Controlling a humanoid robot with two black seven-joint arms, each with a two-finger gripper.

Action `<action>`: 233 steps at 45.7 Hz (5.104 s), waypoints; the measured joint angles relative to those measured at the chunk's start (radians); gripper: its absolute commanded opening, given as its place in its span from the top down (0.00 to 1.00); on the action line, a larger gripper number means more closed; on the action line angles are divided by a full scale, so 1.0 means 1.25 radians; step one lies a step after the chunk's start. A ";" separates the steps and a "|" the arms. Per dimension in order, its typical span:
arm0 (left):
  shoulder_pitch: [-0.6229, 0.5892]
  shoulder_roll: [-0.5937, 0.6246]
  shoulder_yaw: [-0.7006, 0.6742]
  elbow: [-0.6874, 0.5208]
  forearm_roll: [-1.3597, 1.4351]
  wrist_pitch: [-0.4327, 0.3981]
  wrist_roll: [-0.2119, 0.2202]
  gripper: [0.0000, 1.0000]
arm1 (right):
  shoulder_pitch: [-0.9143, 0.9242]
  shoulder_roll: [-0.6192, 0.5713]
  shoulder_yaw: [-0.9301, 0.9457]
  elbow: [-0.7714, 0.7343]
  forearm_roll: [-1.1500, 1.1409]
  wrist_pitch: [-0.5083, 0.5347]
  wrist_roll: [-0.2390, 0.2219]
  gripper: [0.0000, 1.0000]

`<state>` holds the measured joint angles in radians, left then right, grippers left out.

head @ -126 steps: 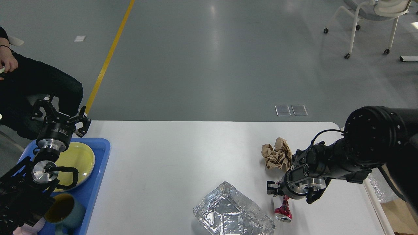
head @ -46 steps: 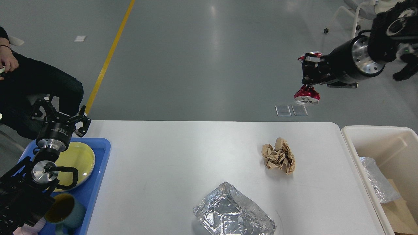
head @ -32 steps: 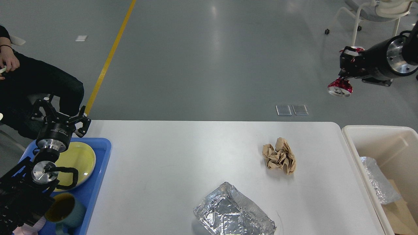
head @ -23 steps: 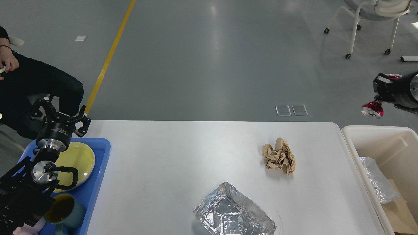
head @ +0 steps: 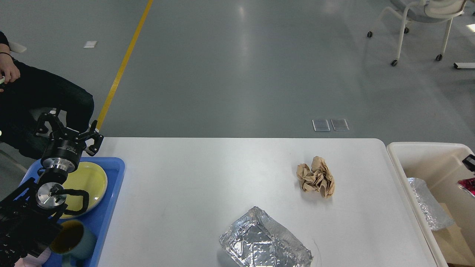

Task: Tidy desktop
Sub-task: 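Lift the red can and drop it into the white bin, then move the right gripper down onto the large crumpled foil, then grasp the large foil with the right gripper and lift it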

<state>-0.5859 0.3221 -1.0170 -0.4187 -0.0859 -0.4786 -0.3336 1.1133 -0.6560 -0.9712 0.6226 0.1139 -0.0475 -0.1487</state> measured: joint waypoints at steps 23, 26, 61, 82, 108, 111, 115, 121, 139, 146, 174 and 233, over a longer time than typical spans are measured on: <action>0.000 0.000 0.000 0.000 0.000 0.000 0.000 0.03 | 0.054 0.043 -0.002 0.007 0.004 -0.023 0.000 0.00; 0.000 0.000 0.000 0.000 0.000 0.000 0.000 0.03 | 0.124 0.044 -0.017 0.042 0.005 -0.013 0.000 0.00; 0.000 0.000 0.000 0.000 0.000 0.000 0.000 0.03 | 0.837 0.254 -0.157 0.426 0.008 0.682 0.002 0.00; 0.000 0.000 0.000 0.000 0.000 0.000 0.000 0.03 | 0.857 0.395 -0.078 0.522 0.006 0.655 -0.002 0.00; 0.000 0.000 0.001 0.000 0.000 0.000 0.000 0.03 | 0.646 0.628 0.038 0.516 -0.138 0.429 -0.001 0.00; 0.000 0.000 0.001 0.000 0.000 0.000 0.000 0.03 | 0.633 0.642 0.044 0.517 -0.192 0.428 0.001 0.00; 0.000 0.000 0.001 0.000 0.000 0.000 0.000 0.03 | 0.617 0.658 0.054 0.520 -0.251 0.428 0.002 0.00; 0.000 0.000 0.001 0.000 0.000 0.000 0.000 0.03 | 0.577 0.683 0.060 0.526 -0.330 0.429 0.002 0.00; 0.000 0.000 0.000 0.000 0.000 0.000 0.000 0.03 | 0.474 0.686 0.050 0.525 -0.394 0.313 -0.001 0.01; 0.000 0.000 0.000 0.000 0.000 0.000 0.000 0.03 | 0.432 0.685 0.040 0.519 -0.419 0.308 -0.003 0.01; 0.000 0.000 0.000 0.000 0.000 0.000 -0.001 0.03 | 0.313 0.683 -0.005 0.428 -0.484 0.279 -0.006 0.14; 0.000 0.000 0.000 0.000 0.000 0.000 0.000 0.03 | 0.369 0.607 0.094 0.586 -0.507 0.212 -0.001 1.00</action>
<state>-0.5860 0.3222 -1.0171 -0.4184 -0.0859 -0.4786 -0.3340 1.5745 0.1034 -0.8542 1.3550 -0.5199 0.2181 -0.1502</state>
